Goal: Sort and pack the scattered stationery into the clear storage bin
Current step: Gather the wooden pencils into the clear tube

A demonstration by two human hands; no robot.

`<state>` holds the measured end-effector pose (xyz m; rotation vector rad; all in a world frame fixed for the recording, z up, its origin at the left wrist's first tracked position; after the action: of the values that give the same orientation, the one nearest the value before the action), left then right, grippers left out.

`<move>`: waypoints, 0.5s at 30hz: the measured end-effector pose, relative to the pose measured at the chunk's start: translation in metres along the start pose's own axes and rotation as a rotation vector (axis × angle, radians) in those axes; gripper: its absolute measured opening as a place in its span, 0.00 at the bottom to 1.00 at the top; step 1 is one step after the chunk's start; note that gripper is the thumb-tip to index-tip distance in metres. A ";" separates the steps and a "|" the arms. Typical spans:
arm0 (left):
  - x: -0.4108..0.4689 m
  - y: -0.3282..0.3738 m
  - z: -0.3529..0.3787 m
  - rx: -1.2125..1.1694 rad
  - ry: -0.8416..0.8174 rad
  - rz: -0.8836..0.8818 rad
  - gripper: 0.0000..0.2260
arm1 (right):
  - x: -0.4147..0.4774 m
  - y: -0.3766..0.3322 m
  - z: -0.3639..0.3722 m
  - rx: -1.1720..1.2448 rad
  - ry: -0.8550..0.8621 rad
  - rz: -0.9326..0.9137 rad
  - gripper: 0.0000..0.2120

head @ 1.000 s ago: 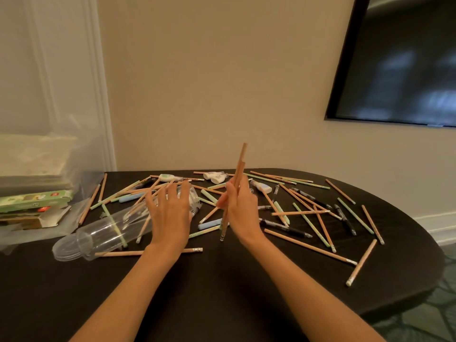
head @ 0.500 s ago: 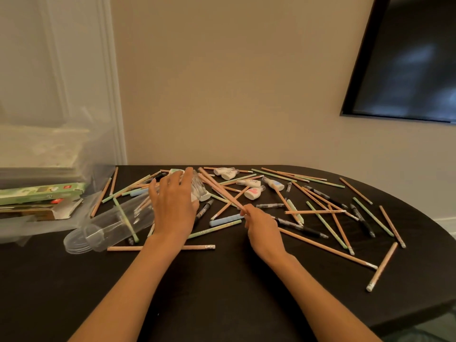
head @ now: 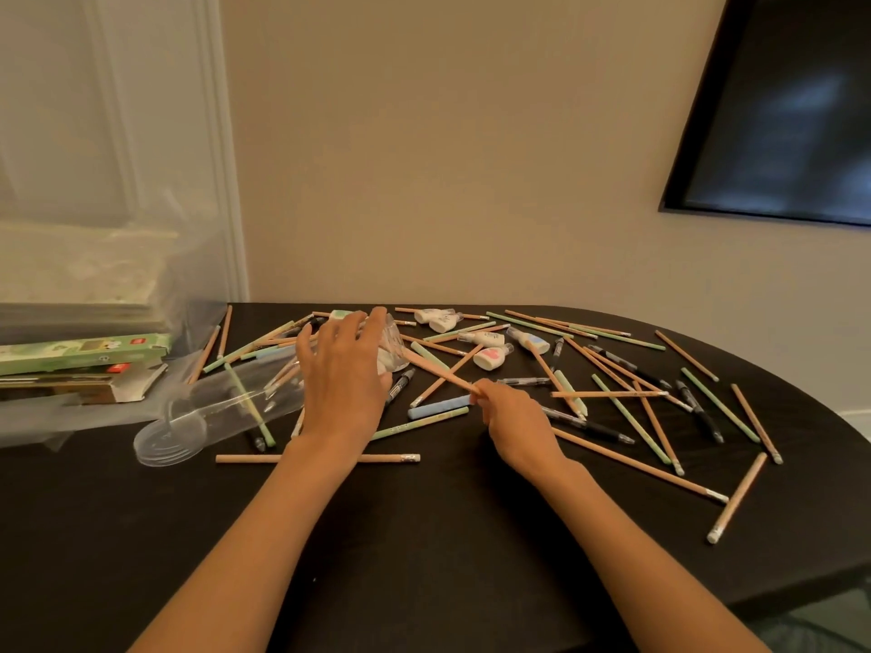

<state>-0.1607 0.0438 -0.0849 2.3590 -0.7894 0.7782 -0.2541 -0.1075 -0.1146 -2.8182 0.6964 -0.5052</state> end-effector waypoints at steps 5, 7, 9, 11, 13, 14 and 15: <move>-0.002 0.003 0.000 0.027 -0.032 0.056 0.28 | -0.001 -0.009 -0.009 -0.205 0.342 -0.150 0.22; -0.003 0.006 0.001 0.029 -0.051 0.090 0.28 | 0.002 -0.022 -0.010 -0.226 0.526 -0.260 0.24; -0.004 0.006 0.001 0.033 -0.057 0.100 0.28 | 0.009 -0.033 -0.007 -0.179 0.649 -0.341 0.23; -0.004 0.001 0.000 0.032 -0.046 0.079 0.28 | 0.013 -0.042 -0.006 -0.091 0.665 -0.353 0.21; -0.003 -0.004 -0.001 0.036 -0.042 0.068 0.28 | 0.013 -0.044 -0.003 -0.029 0.687 -0.343 0.19; -0.003 -0.004 -0.001 0.038 -0.047 0.075 0.28 | 0.012 -0.044 -0.001 -0.024 0.685 -0.366 0.18; -0.003 -0.004 0.000 0.034 -0.054 0.086 0.27 | 0.011 -0.046 0.002 -0.026 0.669 -0.407 0.18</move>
<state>-0.1601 0.0480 -0.0877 2.3981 -0.9129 0.7716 -0.2255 -0.0724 -0.1011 -2.7983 0.2008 -1.5536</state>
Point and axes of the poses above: each hand's wrist, its own x-axis towards the middle knuckle, its own z-axis out of the palm, y = z × x, the point moved 1 cm from there along x, towards the middle knuckle, and after that the axes turned 4 degrees about y, right-handed, at the moved point
